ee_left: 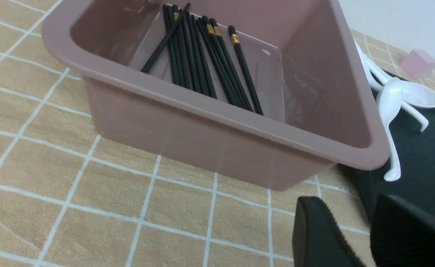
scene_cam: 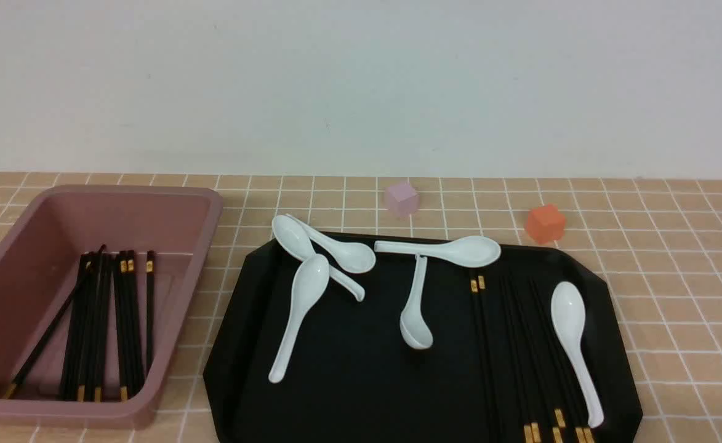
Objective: On brown tablecloth take chopsticks from black tray and put them in box.
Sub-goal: 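Move the gripper over the chopsticks on the black tray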
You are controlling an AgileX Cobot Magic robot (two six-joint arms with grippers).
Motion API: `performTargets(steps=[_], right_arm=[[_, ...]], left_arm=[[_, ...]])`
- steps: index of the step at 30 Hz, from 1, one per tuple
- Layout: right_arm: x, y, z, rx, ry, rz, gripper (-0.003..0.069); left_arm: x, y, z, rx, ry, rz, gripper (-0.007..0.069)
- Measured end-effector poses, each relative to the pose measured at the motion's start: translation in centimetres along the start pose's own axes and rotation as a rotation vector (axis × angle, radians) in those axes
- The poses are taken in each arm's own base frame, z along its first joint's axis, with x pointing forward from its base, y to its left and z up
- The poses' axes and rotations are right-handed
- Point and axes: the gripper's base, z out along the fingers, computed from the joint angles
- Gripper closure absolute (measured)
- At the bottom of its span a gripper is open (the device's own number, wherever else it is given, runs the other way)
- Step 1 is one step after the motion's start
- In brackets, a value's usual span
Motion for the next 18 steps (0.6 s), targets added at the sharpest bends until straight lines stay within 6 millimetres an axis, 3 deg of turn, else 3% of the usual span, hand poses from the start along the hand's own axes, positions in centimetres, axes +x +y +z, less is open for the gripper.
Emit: performTargets(steps=[18], right_arm=[[-0.01,0.0,0.0,0.0,0.0,-0.001,0.048]], left_arm=[[0.0,0.0,0.0,0.0,0.0,0.0,0.0386]])
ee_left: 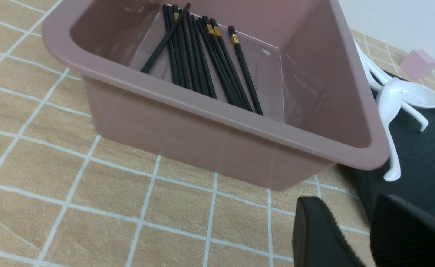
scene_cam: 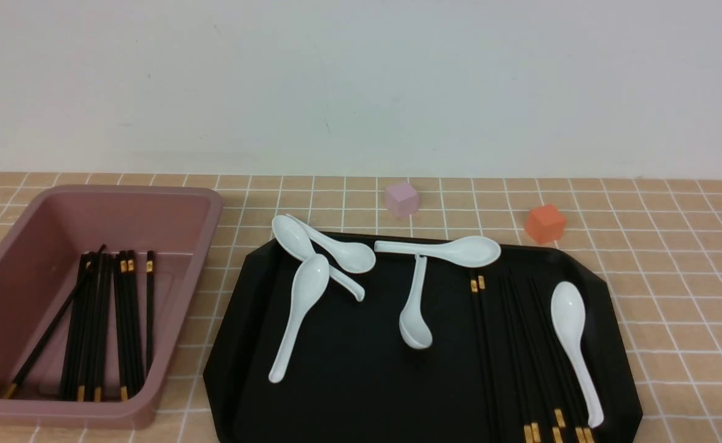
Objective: On brown tablecloth take chopsticks from black tray and put them in box.
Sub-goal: 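Move the gripper over the chopsticks on the black tray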
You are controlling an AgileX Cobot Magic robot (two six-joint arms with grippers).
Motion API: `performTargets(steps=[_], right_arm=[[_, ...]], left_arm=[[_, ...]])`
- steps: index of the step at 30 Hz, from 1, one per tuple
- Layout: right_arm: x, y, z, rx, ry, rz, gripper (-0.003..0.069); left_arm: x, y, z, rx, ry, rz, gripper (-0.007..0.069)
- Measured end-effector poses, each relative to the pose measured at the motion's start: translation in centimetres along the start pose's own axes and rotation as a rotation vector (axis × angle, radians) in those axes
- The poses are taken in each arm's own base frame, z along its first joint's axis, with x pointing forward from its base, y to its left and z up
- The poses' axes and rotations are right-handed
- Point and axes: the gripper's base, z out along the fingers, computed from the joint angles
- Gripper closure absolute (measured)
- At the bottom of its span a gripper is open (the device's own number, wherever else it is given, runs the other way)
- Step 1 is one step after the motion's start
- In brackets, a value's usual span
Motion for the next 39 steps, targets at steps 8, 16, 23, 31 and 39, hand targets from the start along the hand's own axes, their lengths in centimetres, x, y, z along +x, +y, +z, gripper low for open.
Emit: performTargets(steps=[8,16,23,31,39], right_arm=[[0.0,0.0,0.0,0.0,0.0,0.0,0.0476],[0.0,0.0,0.0,0.0,0.0,0.0,0.0466],[0.0,0.0,0.0,0.0,0.0,0.0,0.0452],[0.0,0.0,0.0,0.0,0.0,0.0,0.0445],[-0.11,0.06,0.0,-0.007,-0.012,0.03,0.0438]], left_arm=[[0.0,0.0,0.0,0.0,0.0,0.0,0.0386],[0.0,0.0,0.0,0.0,0.0,0.0,0.0386],[0.0,0.0,0.0,0.0,0.0,0.0,0.0386],[0.0,0.0,0.0,0.0,0.0,0.0,0.0386],[0.0,0.0,0.0,0.0,0.0,0.0,0.0386]])
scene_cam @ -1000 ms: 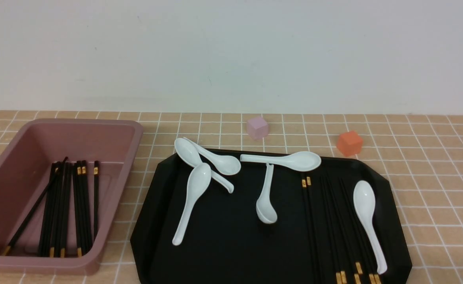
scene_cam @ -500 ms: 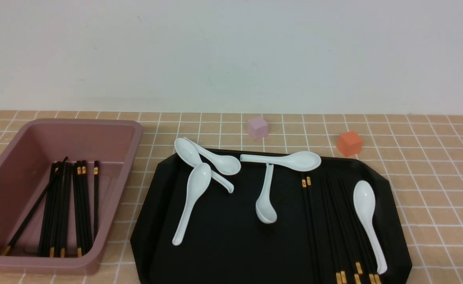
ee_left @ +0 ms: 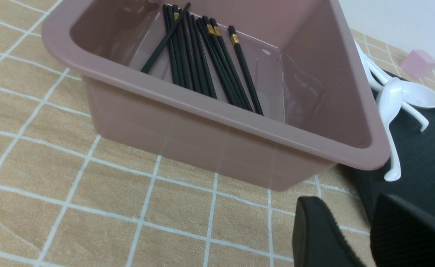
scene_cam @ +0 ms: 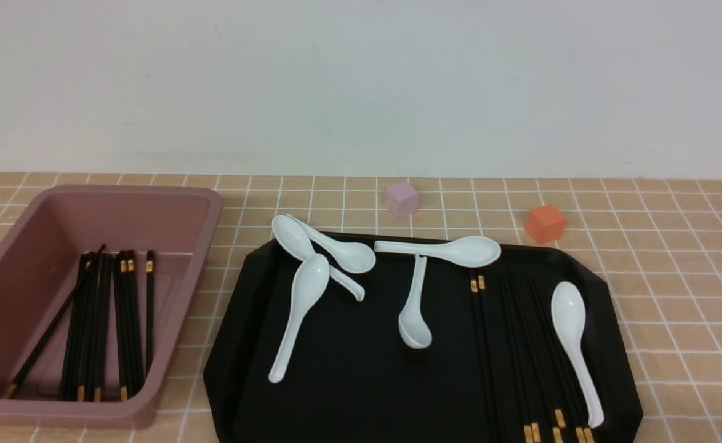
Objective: On brown tablecloth take chopsticks from black tray and put them in box.
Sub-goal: 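Move the gripper over the chopsticks on the black tray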
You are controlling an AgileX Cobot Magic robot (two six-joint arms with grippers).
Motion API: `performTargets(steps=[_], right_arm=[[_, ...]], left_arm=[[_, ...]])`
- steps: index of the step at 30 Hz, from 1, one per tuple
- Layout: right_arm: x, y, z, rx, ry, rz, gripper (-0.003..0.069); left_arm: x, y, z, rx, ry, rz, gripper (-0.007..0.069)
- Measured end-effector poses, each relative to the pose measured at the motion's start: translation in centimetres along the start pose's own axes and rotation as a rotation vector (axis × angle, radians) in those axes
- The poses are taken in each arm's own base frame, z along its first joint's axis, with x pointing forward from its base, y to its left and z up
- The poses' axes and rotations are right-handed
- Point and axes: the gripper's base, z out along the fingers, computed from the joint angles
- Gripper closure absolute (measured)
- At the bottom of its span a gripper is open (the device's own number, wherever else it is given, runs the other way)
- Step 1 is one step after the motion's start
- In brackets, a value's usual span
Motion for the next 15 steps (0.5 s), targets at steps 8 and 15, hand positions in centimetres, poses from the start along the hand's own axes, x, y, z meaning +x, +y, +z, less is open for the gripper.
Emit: performTargets(steps=[8,15], right_arm=[[-1.3,0.9,-0.1,-0.158,-0.108,0.754,0.0426],[-1.7,1.0,-0.2,-0.191,-0.134,0.911,0.0426]], left_arm=[[0.0,0.0,0.0,0.0,0.0,0.0,0.0386],[0.0,0.0,0.0,0.0,0.0,0.0,0.0386]])
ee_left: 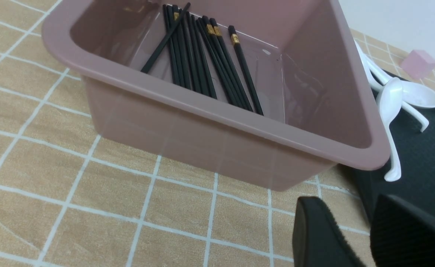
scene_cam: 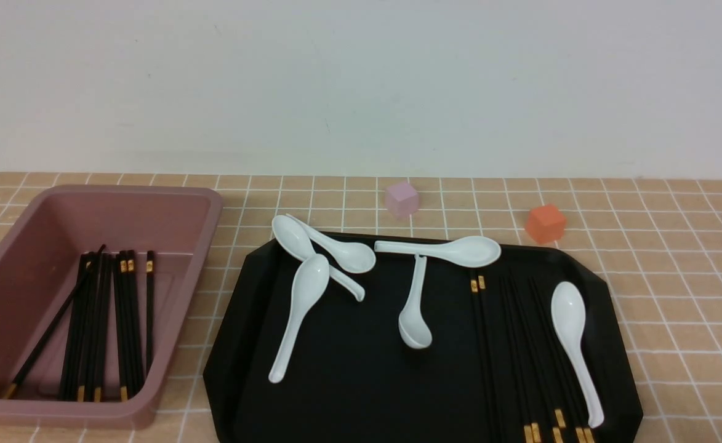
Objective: On brown tablecloth take chopsticks from black tray and put them in box.
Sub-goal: 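Move the gripper over the chopsticks on the black tray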
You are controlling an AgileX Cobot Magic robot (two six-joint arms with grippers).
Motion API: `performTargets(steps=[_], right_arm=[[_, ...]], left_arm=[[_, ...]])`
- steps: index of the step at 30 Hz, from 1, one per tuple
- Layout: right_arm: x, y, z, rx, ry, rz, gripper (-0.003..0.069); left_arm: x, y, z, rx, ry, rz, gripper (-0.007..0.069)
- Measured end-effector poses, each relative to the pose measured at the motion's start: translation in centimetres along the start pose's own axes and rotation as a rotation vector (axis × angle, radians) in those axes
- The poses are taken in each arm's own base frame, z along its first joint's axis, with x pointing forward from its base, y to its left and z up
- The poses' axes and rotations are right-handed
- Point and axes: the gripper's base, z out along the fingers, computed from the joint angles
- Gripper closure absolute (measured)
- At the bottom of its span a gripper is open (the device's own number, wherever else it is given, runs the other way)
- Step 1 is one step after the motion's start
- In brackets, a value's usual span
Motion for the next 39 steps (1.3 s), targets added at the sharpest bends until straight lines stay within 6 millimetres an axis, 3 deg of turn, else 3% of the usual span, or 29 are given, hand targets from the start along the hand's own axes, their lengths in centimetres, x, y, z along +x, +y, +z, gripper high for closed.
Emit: performTargets(steps=[5,11,14,15,18,20,22,27,35,39], right_arm=[[-1.0,1.6,-0.4,-0.044,-0.037,-0.074,0.0483],[-4.7,8.0,-1.0,-0.056,-0.036,-0.39,0.0659],[-5.6,9.8,0.6,0.106,0.167,-0.5,0.0659],[-5.7,9.9,0.9,0.135,0.205,-0.507,0.0659],[-5.5,9.8,4.3,0.394,0.589,-0.505,0.0657],[-5.3,9.7,5.7,0.44,0.695,-0.502,0.0655],[-4.1,9.1,8.8,0.445,0.919,-0.475,0.0648],[0.5,8.7,14.1,0.31,1.204,-0.448,0.0639],[6.1,10.6,20.7,0.381,1.262,-0.584,0.058],[8.7,11.1,24.1,0.499,1.237,-0.694,0.0474]], left_arm=[[0.0,0.0,0.0,0.0,0.0,0.0,0.0386],[0.0,0.0,0.0,0.0,0.0,0.0,0.0386],[0.0,0.0,0.0,0.0,0.0,0.0,0.0386],[0.0,0.0,0.0,0.0,0.0,0.0,0.0386],[0.0,0.0,0.0,0.0,0.0,0.0,0.0386],[0.0,0.0,0.0,0.0,0.0,0.0,0.0386],[0.0,0.0,0.0,0.0,0.0,0.0,0.0386],[0.0,0.0,0.0,0.0,0.0,0.0,0.0386],[0.0,0.0,0.0,0.0,0.0,0.0,0.0386],[0.0,0.0,0.0,0.0,0.0,0.0,0.0386]])
